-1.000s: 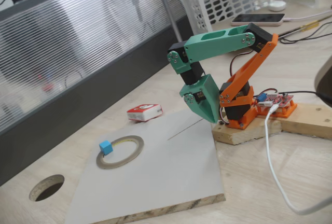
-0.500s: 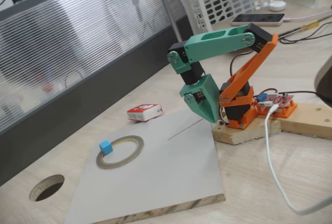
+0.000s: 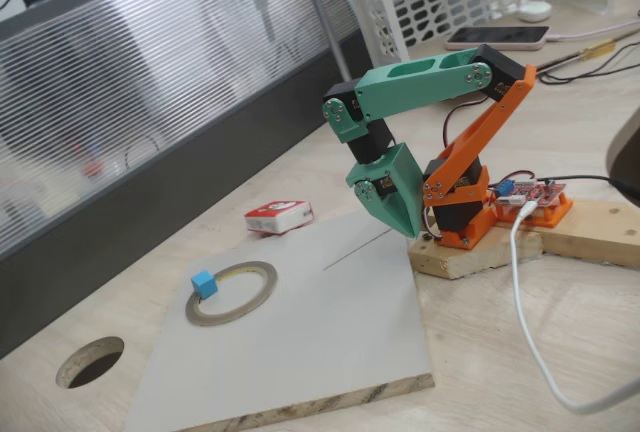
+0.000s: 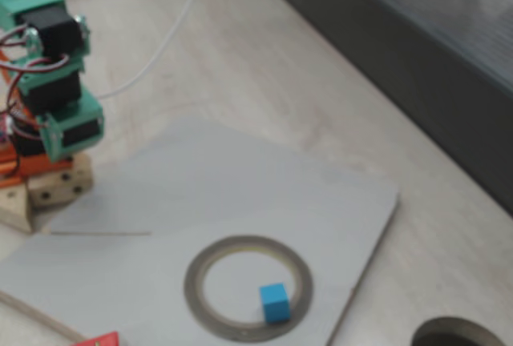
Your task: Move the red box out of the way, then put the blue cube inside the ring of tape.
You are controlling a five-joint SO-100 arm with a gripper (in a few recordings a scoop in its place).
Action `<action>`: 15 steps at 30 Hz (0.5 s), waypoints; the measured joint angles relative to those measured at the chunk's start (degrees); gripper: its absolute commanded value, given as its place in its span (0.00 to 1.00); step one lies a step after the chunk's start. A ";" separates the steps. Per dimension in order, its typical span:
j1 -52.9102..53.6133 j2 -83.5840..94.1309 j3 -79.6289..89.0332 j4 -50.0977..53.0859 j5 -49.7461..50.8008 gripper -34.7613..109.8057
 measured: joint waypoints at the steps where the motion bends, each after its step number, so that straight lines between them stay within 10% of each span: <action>1: 0.00 0.00 0.00 0.00 0.00 0.24; 15: -0.18 0.00 0.00 0.00 0.00 0.24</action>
